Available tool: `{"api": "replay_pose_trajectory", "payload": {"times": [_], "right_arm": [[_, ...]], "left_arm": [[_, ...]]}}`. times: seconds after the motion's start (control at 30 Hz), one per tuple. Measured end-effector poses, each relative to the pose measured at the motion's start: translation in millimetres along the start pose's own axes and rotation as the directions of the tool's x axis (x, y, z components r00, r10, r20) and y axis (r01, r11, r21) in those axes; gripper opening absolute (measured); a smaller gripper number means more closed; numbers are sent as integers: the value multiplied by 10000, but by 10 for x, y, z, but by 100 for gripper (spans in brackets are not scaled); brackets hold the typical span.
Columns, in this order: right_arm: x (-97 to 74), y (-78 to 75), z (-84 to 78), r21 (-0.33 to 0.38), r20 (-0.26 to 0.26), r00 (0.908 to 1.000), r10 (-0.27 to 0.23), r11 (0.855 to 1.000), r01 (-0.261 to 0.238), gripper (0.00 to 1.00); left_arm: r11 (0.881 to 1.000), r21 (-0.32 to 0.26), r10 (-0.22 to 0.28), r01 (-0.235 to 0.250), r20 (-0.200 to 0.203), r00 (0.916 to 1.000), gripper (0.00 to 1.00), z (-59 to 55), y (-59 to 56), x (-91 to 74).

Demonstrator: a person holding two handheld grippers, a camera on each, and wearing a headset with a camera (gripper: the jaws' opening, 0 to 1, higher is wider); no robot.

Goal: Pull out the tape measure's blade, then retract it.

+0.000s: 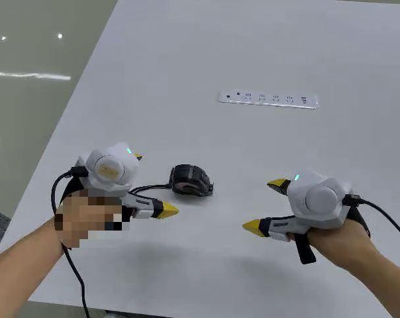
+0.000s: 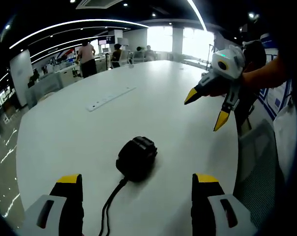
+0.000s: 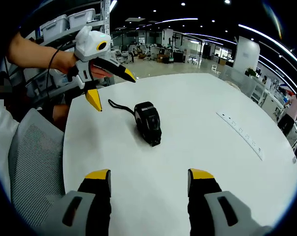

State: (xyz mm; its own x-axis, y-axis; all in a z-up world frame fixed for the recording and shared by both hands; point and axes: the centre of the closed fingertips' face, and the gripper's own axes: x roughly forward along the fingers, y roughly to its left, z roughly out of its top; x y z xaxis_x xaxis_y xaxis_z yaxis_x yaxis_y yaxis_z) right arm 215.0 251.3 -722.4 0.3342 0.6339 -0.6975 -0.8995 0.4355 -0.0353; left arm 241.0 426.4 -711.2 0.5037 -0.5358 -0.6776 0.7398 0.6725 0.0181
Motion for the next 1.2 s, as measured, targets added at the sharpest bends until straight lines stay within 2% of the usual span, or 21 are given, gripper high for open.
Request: {"api": "replay_pose_trajectory", "payload": {"times": [0.3,0.6,0.83,1.03,1.1,1.2], "right_arm": [[139,-30,33,-137,-20,9997,236,9996,-236,63],[333,-19,65,-666,-184,9977,649,9956,-660,61],[461,-37,81,-1112,-382,9951,914,9892,-951,60],[544,-75,67,-1260,-487,9929,1084,9855,-1138,58],[571,-75,82,-1060,-396,9916,1227,9863,-1263,58],[622,-80,65,-1248,-475,9901,1319,9827,-1369,57]], "left_arm": [[9972,602,-438,451,-225,9988,86,37,-23,126],[9858,1422,-825,898,-563,9950,85,72,-26,256],[9683,2138,-1127,1290,-868,9898,83,81,-18,365],[9498,2692,-1318,1591,-1168,9844,81,67,-23,440],[9438,2841,-1382,1688,-1246,9825,80,66,-35,461],[9343,3051,-1489,1846,-1365,9794,79,50,-58,500]]}}
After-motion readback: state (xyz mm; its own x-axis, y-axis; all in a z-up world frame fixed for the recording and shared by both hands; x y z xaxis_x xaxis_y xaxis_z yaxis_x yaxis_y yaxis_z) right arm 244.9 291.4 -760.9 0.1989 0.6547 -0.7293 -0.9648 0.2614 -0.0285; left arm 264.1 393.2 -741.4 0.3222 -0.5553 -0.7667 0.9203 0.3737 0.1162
